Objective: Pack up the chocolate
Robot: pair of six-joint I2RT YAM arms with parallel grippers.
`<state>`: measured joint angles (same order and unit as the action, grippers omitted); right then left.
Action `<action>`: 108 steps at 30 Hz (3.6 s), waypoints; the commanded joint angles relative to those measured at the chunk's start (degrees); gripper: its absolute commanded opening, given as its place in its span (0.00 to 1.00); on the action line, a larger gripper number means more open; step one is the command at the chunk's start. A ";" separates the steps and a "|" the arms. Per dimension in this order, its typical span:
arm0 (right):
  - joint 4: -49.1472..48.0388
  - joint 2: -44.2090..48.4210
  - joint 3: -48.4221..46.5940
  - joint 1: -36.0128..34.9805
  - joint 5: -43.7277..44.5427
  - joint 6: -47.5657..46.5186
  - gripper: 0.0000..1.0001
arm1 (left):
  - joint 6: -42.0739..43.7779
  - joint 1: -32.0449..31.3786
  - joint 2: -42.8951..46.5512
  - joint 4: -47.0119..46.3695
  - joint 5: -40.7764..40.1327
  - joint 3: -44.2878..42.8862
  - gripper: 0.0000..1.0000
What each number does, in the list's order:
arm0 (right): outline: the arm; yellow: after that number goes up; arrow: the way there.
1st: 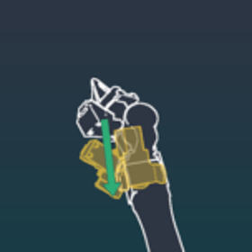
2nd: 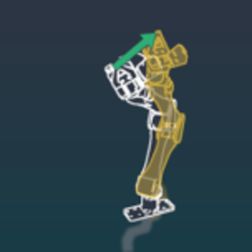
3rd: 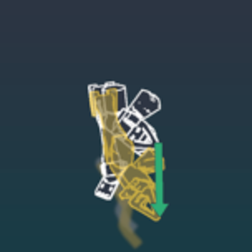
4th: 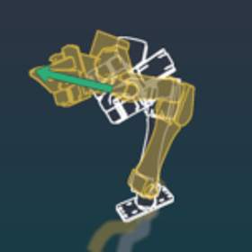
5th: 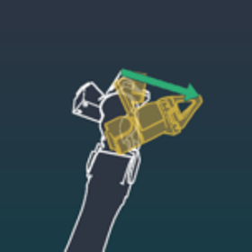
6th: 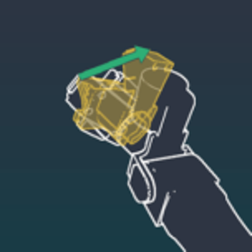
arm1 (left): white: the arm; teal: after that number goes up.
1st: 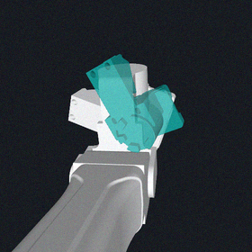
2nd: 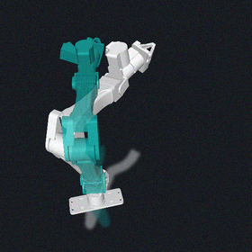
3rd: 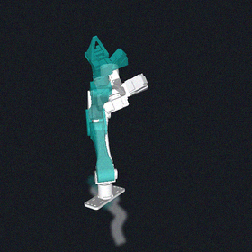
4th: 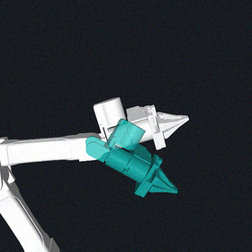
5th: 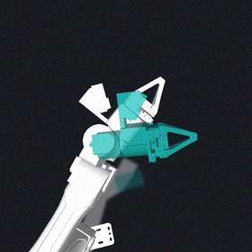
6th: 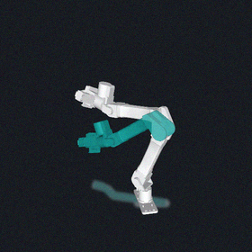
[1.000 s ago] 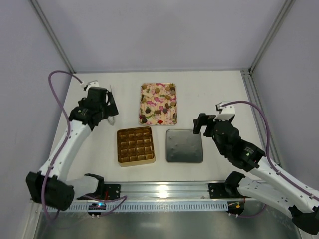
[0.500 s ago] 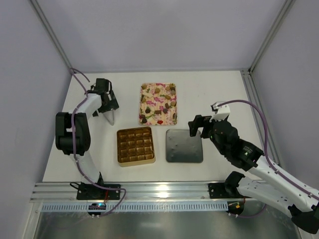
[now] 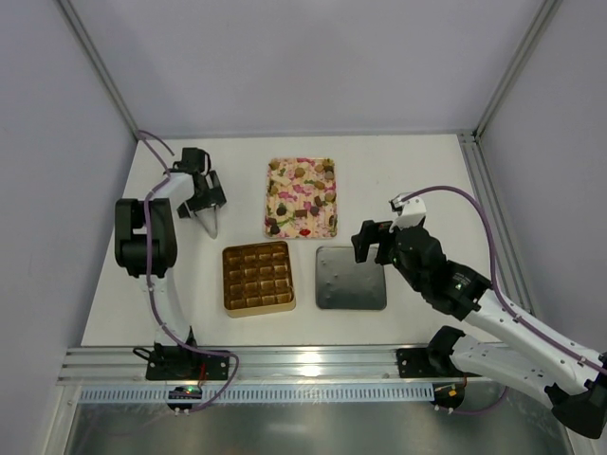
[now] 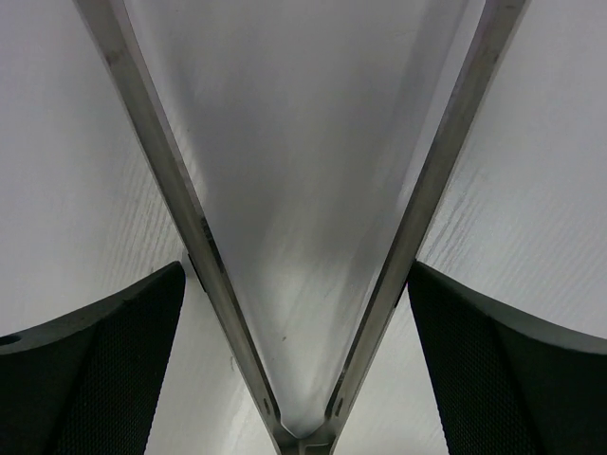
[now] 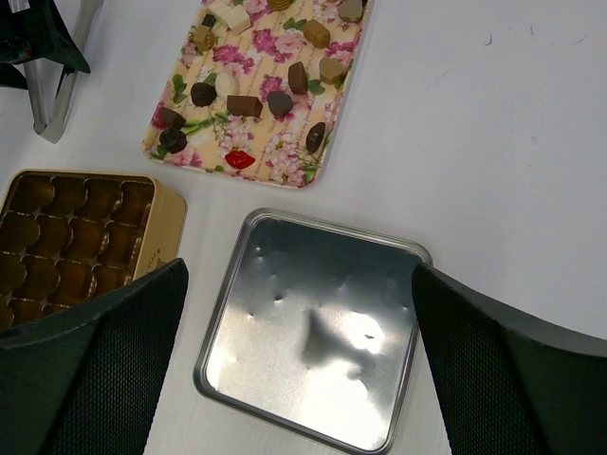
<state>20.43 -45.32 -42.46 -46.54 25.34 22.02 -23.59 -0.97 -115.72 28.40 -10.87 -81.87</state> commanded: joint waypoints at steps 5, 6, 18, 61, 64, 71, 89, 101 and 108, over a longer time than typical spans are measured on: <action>-2.50 0.14 -0.79 -0.21 -0.47 0.30 1.00 | 0.57 0.71 -2.84 -1.51 1.91 -2.33 0.92; -2.32 0.23 -0.70 -0.21 -0.47 0.30 1.00 | 0.48 0.71 -3.02 -1.51 2.00 -2.42 0.90; -1.44 0.41 -0.61 -0.30 -1.79 1.53 1.00 | -0.66 0.71 4.17 1.92 1.47 -3.21 0.57; 4.18 6.56 2.29 -0.30 2.25 5.40 1.00 | -6.20 -35.49 23.71 24.42 -0.11 -10.15 0.47; 4.53 7.17 2.47 -0.21 2.52 5.49 1.00 | -7.08 -37.25 22.82 23.98 -0.38 -10.24 0.47; 4.80 7.88 3.08 -0.21 2.69 5.58 1.00 | -8.31 -41.21 18.87 24.07 -2.83 -11.21 0.46; 5.24 8.32 3.87 -0.21 3.31 5.14 1.00 | -9.01 -41.83 12.98 22.84 -3.63 -12.53 0.47; 4.89 7.79 4.14 -0.30 3.31 5.14 1.00 | -8.57 -41.83 11.05 21.34 -3.10 -12.27 0.47; 4.80 7.70 4.40 -0.21 3.48 5.14 1.00 | -8.48 -41.83 9.99 19.85 -2.40 -12.18 0.46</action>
<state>25.96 -37.54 -38.28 -46.54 27.31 27.11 -31.55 -42.52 -105.45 51.20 -13.43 -92.12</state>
